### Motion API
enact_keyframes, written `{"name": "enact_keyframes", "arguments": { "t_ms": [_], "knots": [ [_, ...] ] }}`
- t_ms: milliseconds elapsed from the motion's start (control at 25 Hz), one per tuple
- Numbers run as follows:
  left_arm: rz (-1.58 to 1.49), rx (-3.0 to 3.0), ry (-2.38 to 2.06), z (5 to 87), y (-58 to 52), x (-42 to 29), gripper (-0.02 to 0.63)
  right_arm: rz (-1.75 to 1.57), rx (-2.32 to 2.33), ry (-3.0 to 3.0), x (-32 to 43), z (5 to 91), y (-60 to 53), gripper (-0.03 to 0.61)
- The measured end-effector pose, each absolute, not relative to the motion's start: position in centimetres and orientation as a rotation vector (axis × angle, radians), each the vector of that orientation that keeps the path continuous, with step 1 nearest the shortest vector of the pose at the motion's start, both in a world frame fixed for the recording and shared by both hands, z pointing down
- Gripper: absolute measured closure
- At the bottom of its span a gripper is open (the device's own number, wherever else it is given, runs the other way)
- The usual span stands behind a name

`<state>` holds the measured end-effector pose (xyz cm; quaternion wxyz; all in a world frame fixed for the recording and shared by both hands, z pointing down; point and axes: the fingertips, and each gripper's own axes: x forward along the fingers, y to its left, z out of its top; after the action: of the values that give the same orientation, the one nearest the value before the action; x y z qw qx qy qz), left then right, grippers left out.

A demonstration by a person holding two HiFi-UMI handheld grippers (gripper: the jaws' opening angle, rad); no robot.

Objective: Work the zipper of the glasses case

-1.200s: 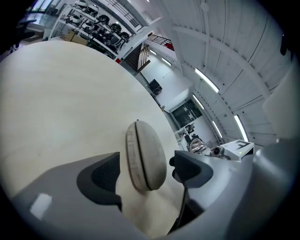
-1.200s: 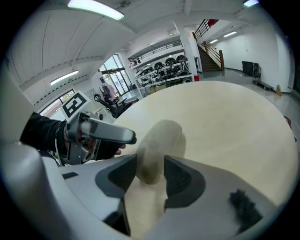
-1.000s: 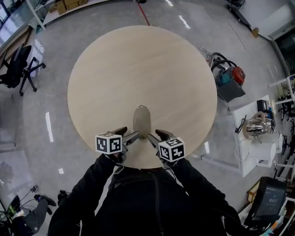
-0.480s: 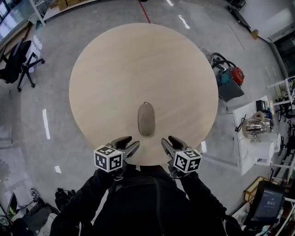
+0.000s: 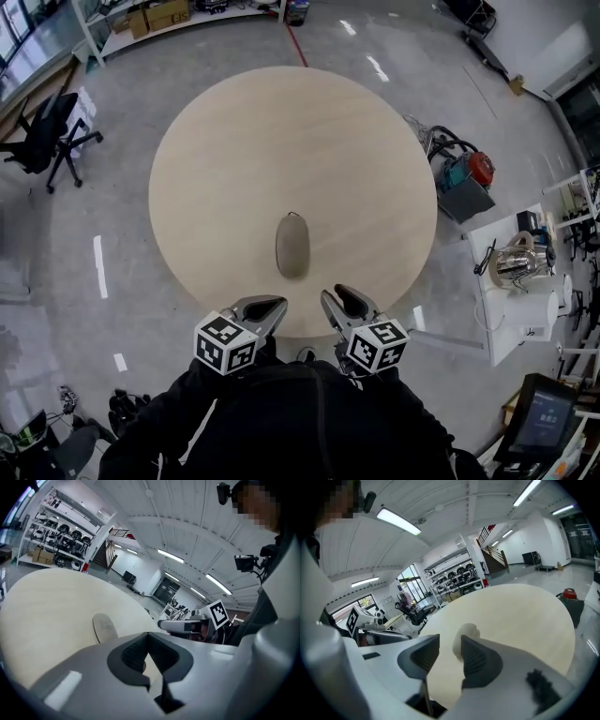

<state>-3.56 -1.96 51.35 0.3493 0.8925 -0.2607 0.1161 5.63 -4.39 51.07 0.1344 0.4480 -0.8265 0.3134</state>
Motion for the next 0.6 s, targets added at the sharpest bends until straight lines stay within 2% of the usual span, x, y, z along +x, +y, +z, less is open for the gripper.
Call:
{"name": "enact_keyframes", "arguments": {
  "t_ms": [200,440,600],
  "knots": [
    [0.320,2.387,-0.783,48.2,1.5,-0.4,0.609,0.781,1.268,-2.501,7.7,47.4,-1.2,0.445],
    [0.358,2.451,-0.854,46.4,7.3,4.3,0.609,0.764,1.317,-2.595,12.9,44.1,3.4,0.520],
    [0.337,2.459,-0.968,44.6,10.0,4.7,0.609,0.735,1.308,-2.657,14.3,42.5,6.3,0.538]
  ]
}}
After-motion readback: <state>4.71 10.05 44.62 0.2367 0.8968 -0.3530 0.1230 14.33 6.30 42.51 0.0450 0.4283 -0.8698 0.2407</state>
